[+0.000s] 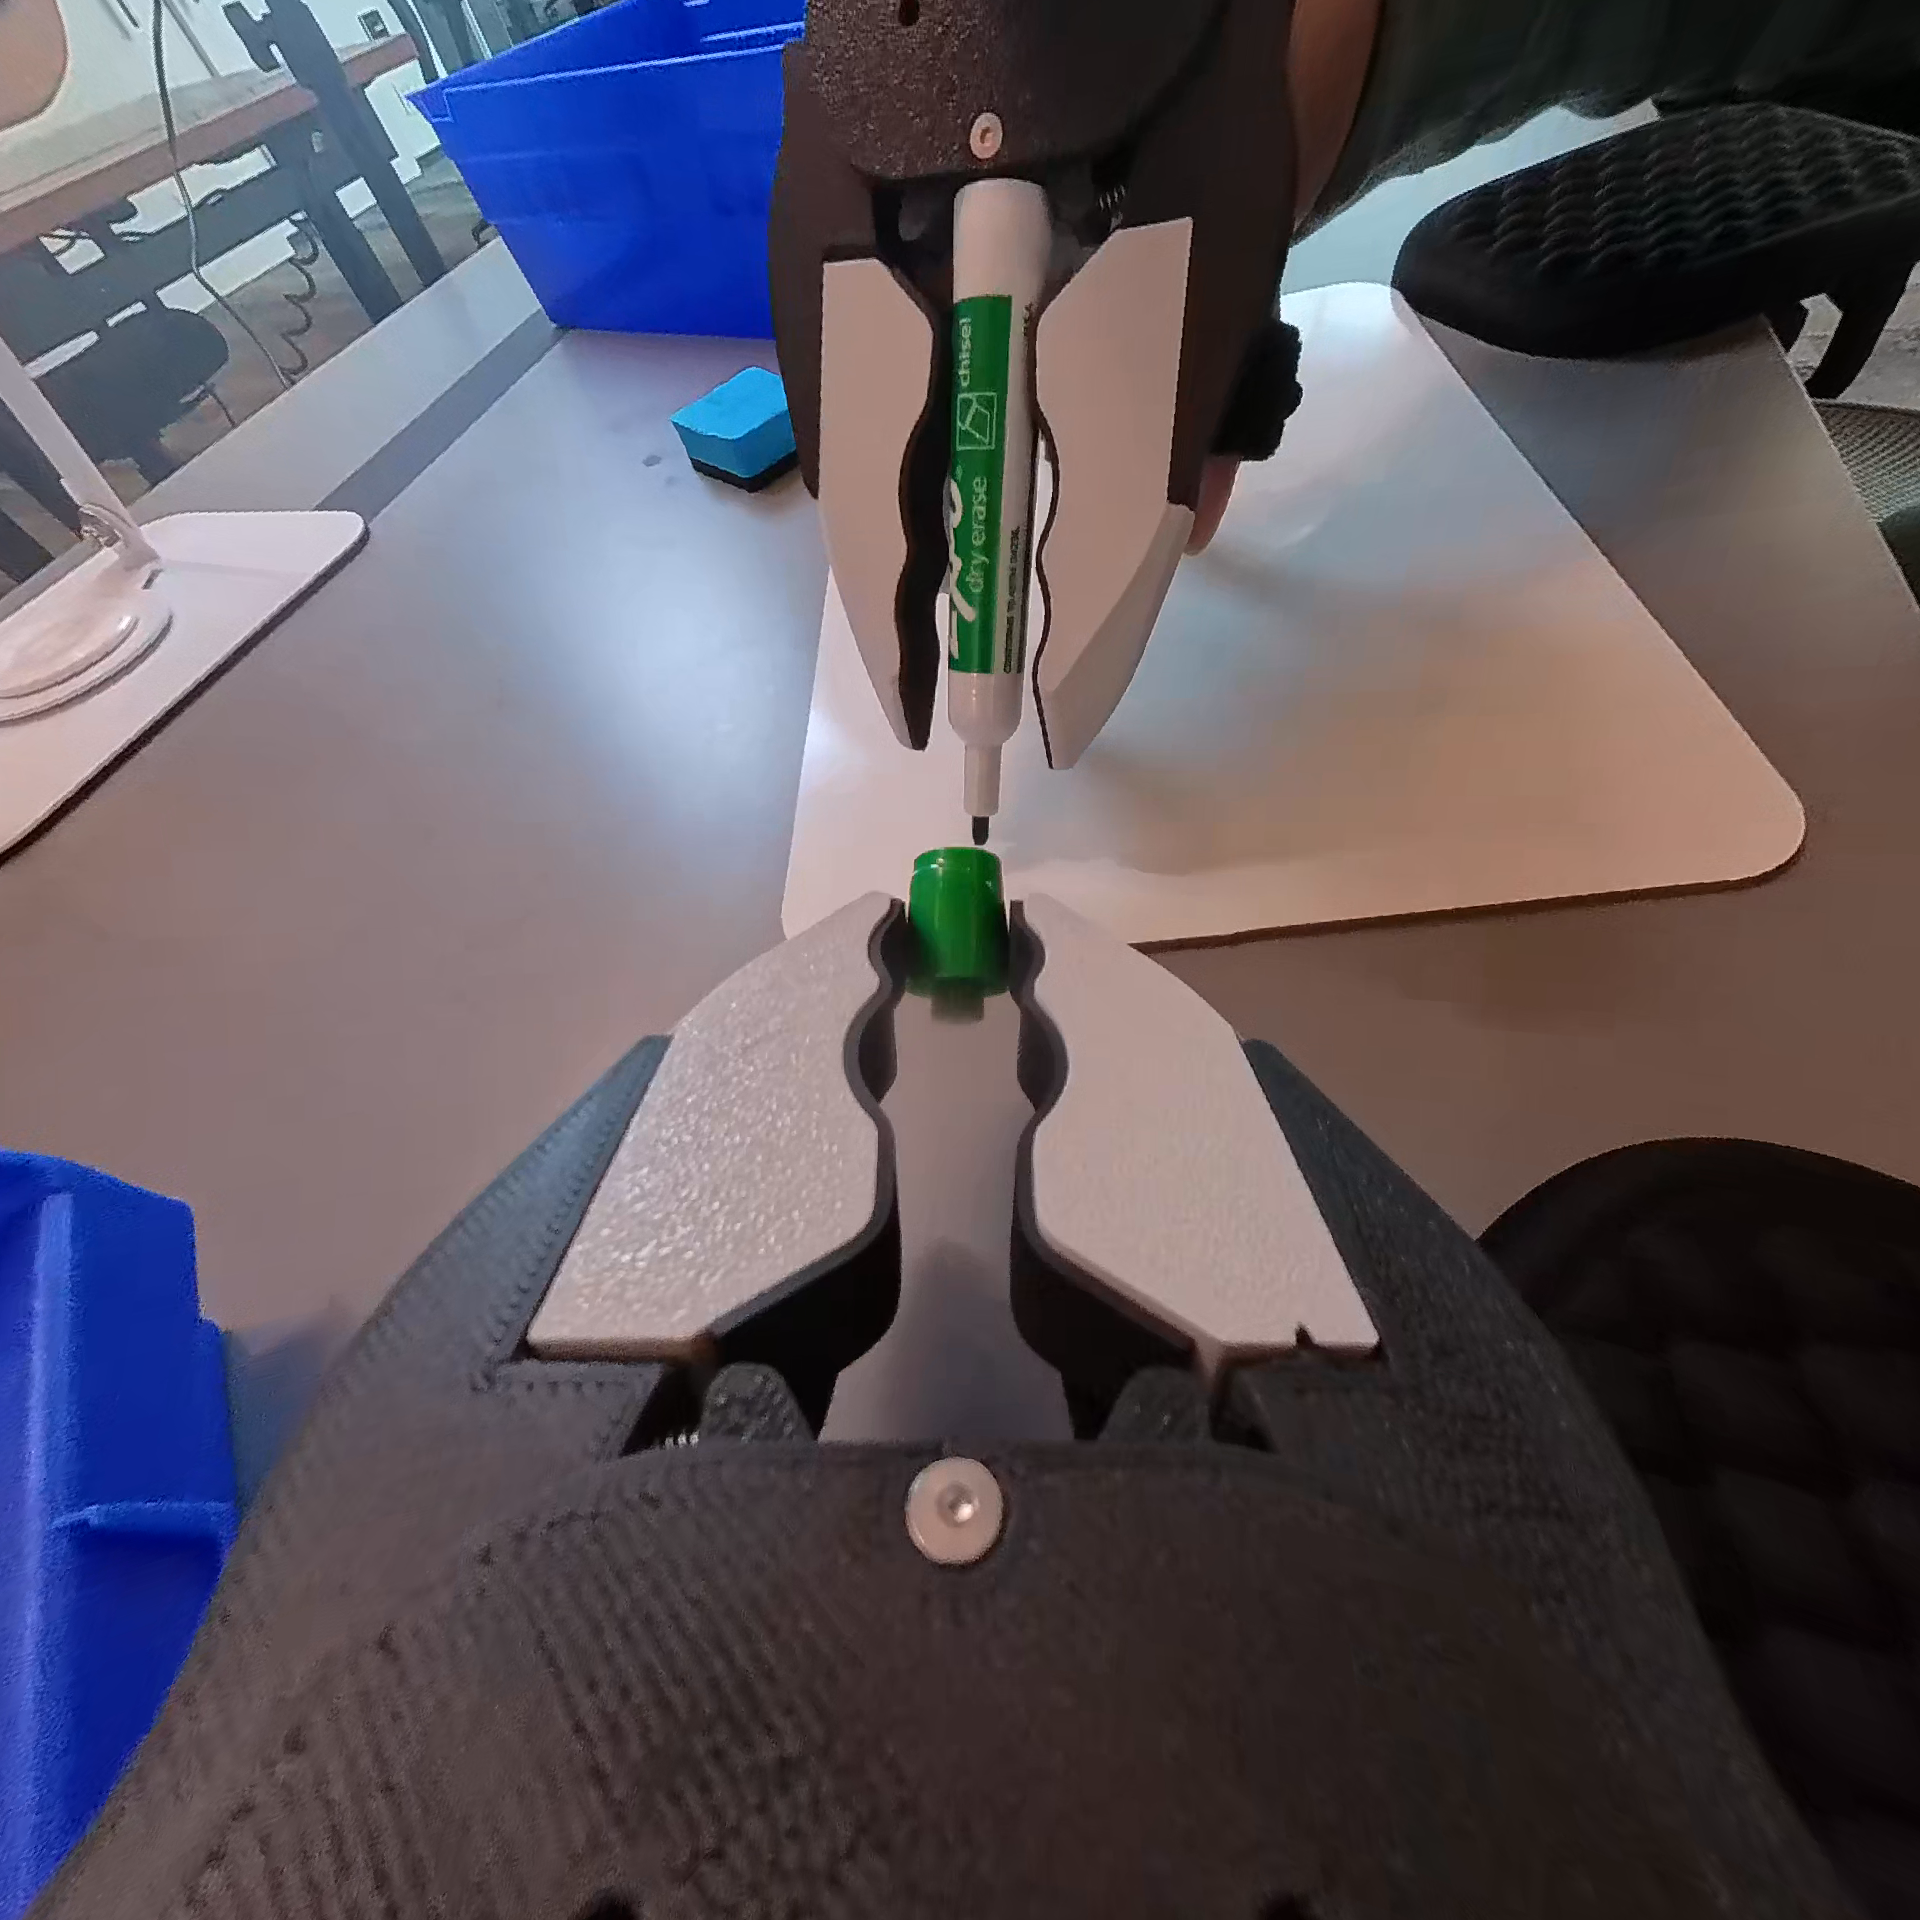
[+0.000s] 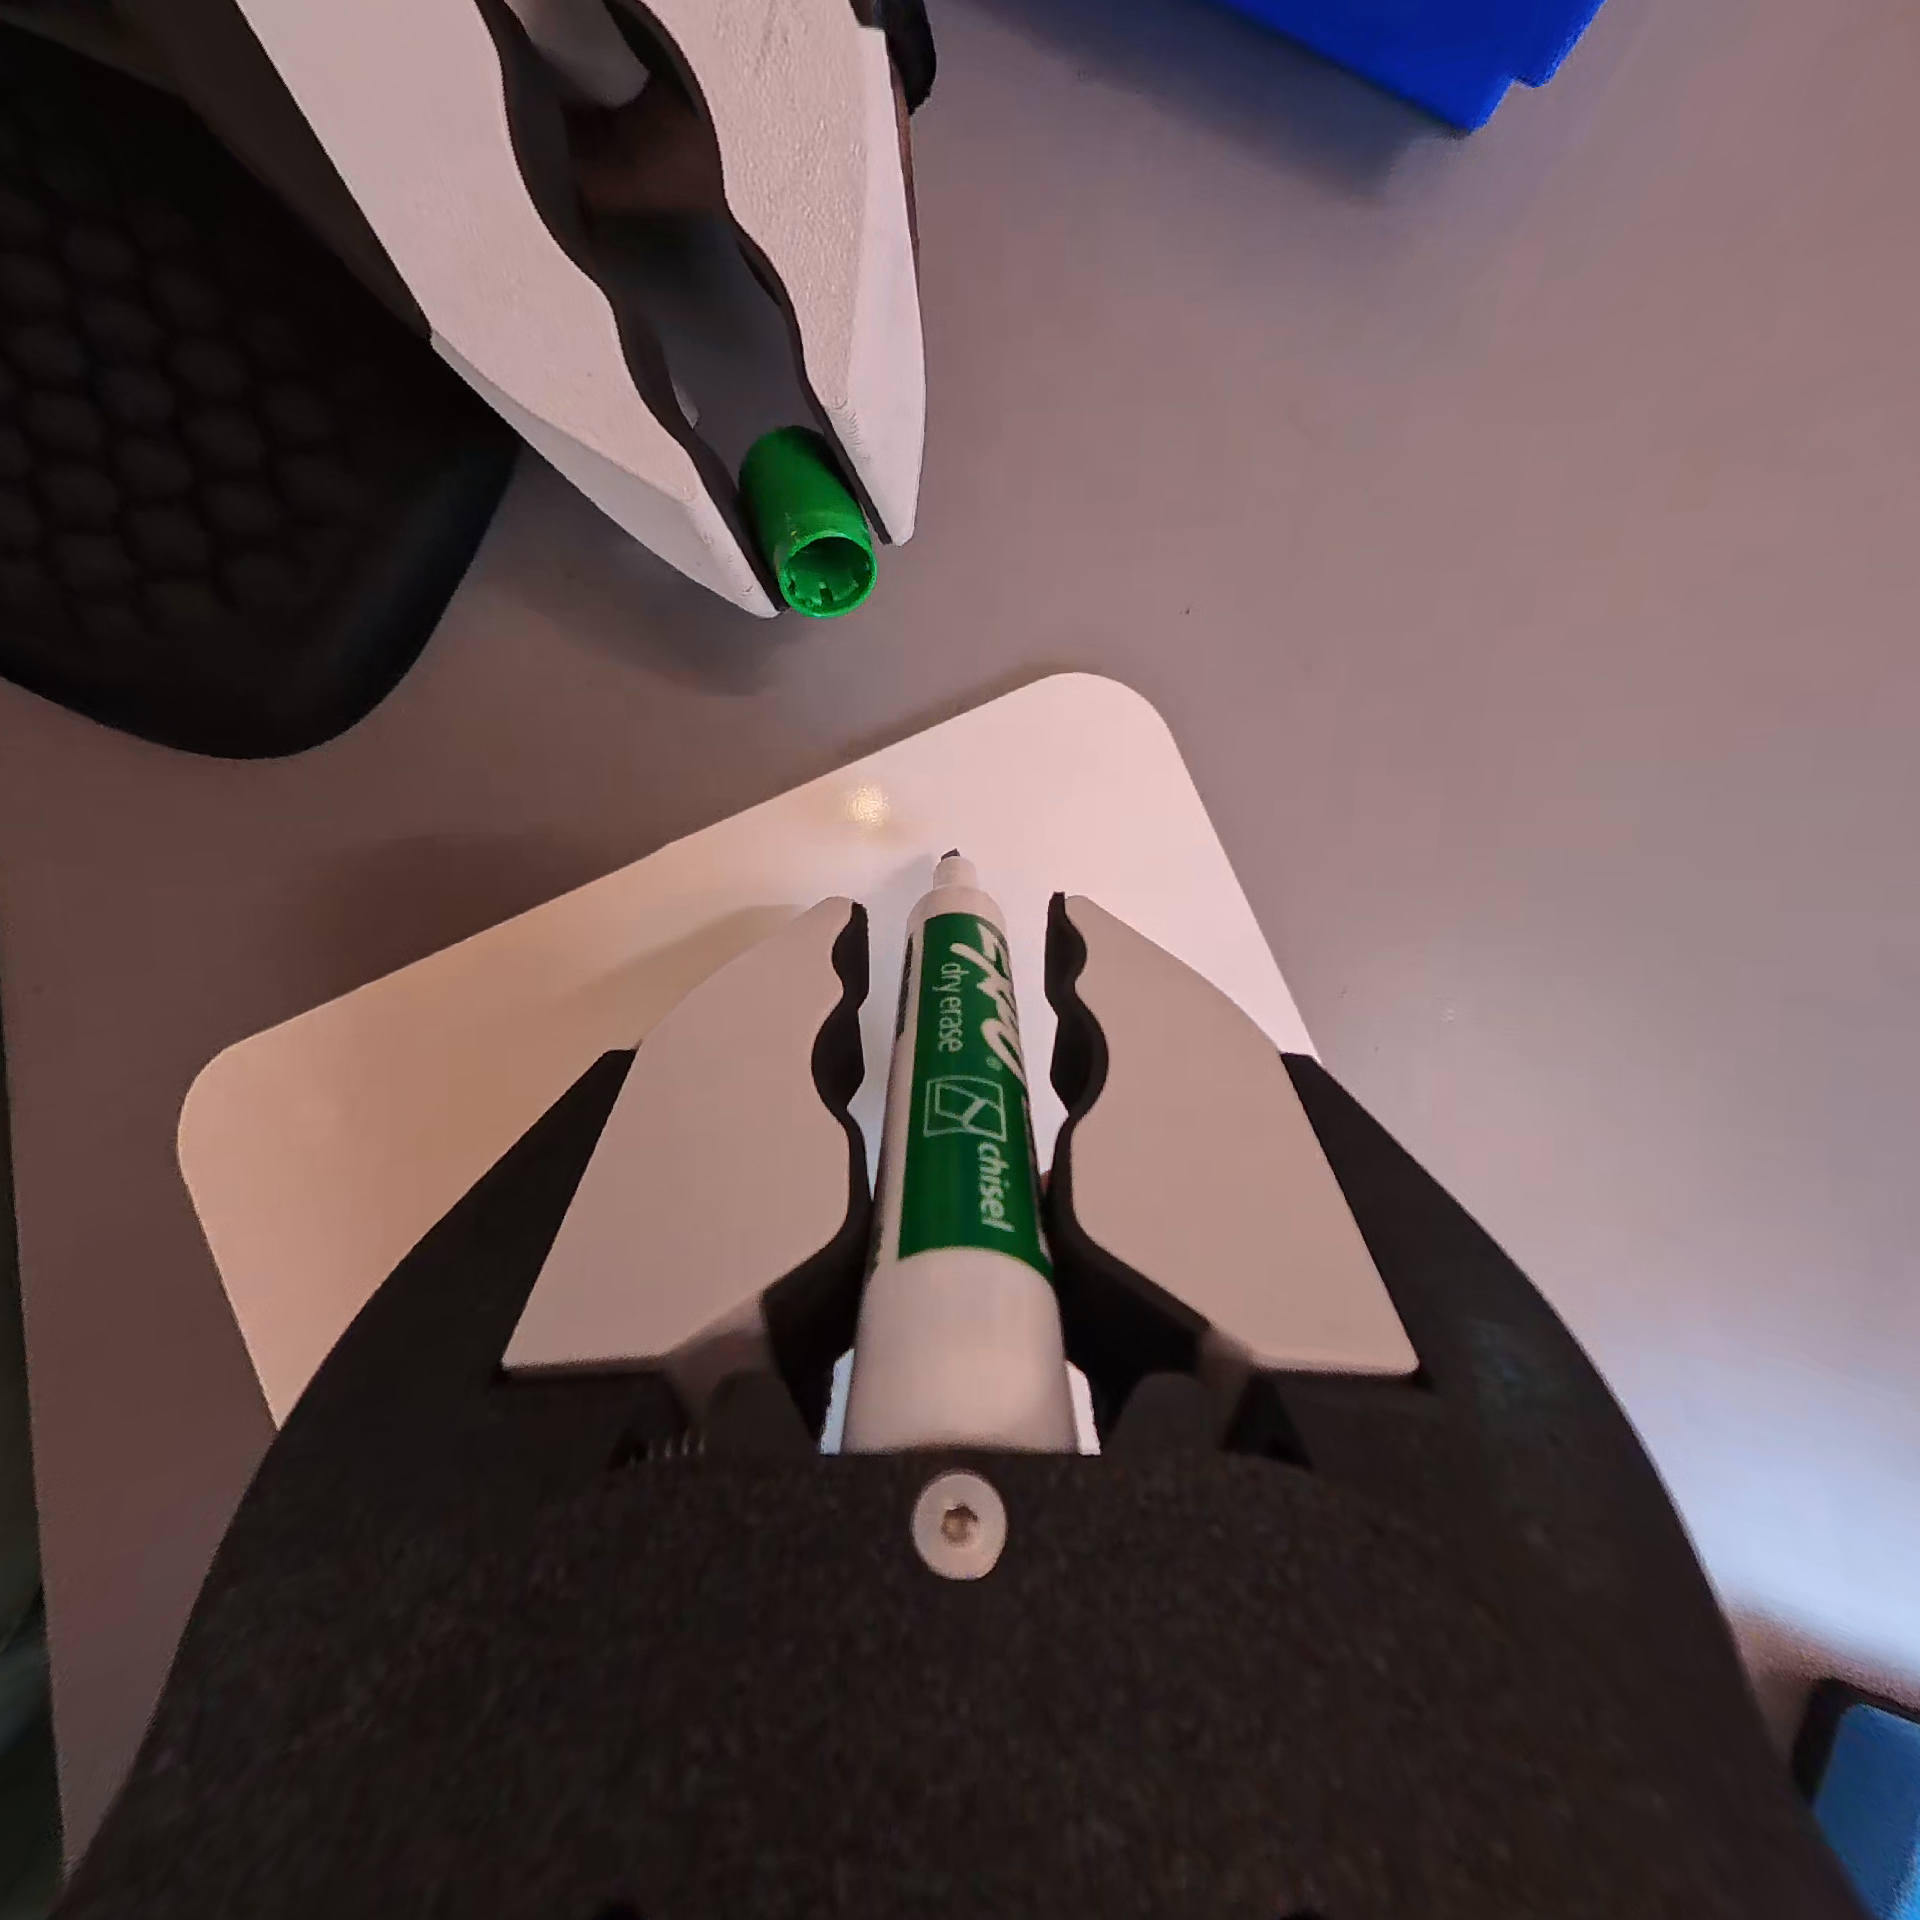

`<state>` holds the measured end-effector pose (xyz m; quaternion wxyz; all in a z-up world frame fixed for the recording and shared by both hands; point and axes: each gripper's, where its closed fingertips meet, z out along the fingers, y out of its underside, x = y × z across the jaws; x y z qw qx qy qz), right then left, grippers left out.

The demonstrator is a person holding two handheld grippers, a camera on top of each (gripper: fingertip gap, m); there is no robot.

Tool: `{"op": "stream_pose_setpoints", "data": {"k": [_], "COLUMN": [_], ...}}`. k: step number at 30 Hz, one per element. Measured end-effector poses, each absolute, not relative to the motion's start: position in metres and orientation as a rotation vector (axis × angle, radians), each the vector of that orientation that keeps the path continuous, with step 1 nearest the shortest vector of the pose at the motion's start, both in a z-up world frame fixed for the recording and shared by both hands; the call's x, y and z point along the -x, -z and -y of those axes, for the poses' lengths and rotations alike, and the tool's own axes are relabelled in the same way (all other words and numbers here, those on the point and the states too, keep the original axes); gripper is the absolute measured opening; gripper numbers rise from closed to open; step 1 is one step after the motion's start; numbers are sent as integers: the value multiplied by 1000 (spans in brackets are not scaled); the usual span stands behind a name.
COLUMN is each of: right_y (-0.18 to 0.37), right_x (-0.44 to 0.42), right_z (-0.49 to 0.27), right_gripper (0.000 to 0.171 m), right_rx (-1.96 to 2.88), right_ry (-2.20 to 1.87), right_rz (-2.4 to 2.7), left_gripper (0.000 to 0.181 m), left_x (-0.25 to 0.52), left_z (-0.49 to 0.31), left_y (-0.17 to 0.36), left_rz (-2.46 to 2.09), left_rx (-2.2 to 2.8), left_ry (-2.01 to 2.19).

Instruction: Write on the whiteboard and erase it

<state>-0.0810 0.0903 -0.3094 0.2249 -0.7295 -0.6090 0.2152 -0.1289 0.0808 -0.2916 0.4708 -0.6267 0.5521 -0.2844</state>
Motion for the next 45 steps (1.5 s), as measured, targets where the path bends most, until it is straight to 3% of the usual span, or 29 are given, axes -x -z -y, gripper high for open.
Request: {"op": "stream_pose_setpoints", "data": {"k": [45], "right_y": [320], "right_x": [85], "right_z": [-63], "right_gripper": [31], "right_rx": [2115], "right_ry": [-553], "right_rz": [1827], "left_gripper": [19], "left_x": [135], "left_z": [-72], "left_y": [304], "left_rz": [-1417], "left_rx": [1625], "left_ry": [716]}}
